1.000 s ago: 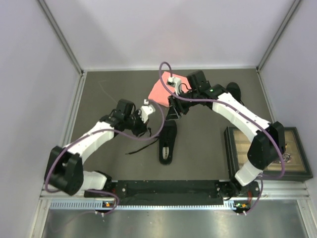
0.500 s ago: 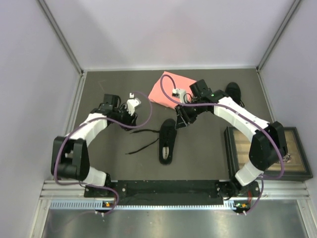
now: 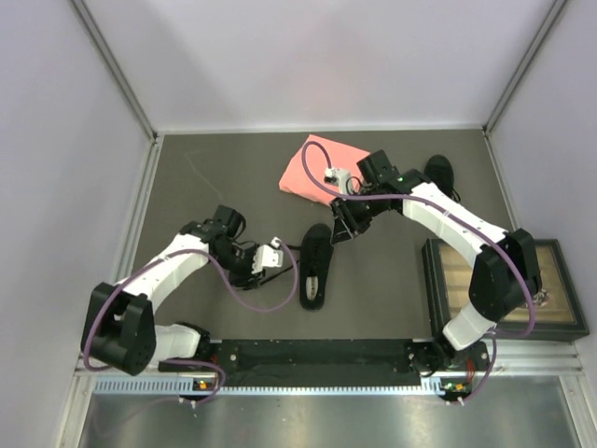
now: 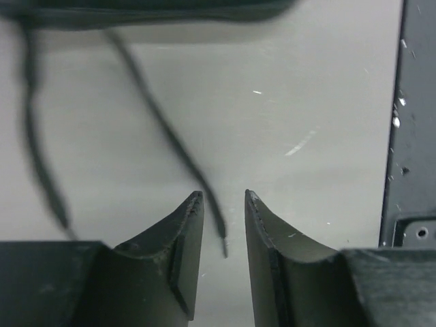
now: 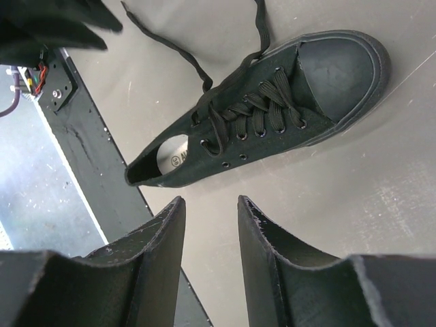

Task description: Tie the shoes

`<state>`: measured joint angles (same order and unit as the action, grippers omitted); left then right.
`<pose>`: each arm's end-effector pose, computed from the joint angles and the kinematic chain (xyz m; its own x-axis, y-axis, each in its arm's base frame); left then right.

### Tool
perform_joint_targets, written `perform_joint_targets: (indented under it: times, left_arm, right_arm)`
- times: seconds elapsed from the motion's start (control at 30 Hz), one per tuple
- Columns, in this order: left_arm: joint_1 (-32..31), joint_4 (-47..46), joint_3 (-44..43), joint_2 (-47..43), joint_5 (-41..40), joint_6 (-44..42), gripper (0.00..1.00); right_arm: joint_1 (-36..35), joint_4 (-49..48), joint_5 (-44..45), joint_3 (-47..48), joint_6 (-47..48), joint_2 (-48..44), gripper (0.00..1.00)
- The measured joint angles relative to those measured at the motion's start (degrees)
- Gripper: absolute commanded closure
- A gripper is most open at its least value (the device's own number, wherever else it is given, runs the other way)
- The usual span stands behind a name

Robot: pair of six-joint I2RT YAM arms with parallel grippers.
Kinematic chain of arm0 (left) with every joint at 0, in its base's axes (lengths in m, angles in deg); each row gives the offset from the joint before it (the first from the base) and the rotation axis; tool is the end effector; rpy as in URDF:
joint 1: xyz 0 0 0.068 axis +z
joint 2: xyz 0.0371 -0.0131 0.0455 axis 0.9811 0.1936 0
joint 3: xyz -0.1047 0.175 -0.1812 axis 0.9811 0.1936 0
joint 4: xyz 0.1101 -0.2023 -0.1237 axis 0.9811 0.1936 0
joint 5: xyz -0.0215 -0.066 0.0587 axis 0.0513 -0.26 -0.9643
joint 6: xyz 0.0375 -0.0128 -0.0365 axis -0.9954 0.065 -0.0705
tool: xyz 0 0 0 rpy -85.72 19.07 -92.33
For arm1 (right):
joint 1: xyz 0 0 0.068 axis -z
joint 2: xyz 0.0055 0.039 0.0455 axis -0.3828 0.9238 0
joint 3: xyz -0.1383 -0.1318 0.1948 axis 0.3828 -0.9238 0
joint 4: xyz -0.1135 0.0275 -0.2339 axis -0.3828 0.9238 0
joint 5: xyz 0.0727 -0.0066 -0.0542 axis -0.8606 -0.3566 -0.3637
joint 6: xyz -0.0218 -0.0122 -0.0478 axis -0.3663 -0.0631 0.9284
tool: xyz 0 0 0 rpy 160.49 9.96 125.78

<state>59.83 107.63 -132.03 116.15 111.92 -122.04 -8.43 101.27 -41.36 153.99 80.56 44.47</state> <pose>0.1929 -0.0892 0.2074 -0.0139 0.7728 -0.6344 0.9997 -0.0023 -0.0247 0.2737 0.1889 0.2774 -0.6667 -0.5043 -0.5488 -0.7446 0.4831 0.4606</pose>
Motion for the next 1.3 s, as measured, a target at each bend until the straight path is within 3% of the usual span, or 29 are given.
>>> perform_joint_targets:
  times: [0.23, 0.4, 0.6, 0.9, 1.1, 1.3]
  left_arm:
    - [-3.9, 0.2, 1.3, 3.4, -4.5, -3.7, 0.62]
    - [-4.0, 0.9, 1.4, 3.4, -5.6, -12.7, 0.52]
    - [-4.9, 3.8, -0.5, 5.7, -7.1, -22.3, 0.53]
    - [-6.2, 2.8, -3.4, 12.0, -9.2, -20.9, 0.55]
    - [-6.5, -0.5, -3.2, 14.3, -9.5, -15.9, 0.64]
    - [-6.7, -4.5, -2.0, 15.3, -10.0, -12.9, 0.92]
  right_arm:
    - [0.0, 0.0, 0.2, 0.0, 0.0, 0.0, 0.63]
    - [0.0, 0.2, 0.1, 0.0, 0.0, 0.3, 0.63]
    - [0.0, 0.7, 0.0, 0.0, 0.0, 0.5, 0.63]
    - [0.0, 1.0, 0.0, -0.1, 0.0, 0.5, 0.64]
    - [0.0, 0.2, -0.1, -0.4, -0.2, 0.9, 0.68]
    - [0.0, -1.1, -0.8, -0.5, -1.1, 4.6, 0.72]
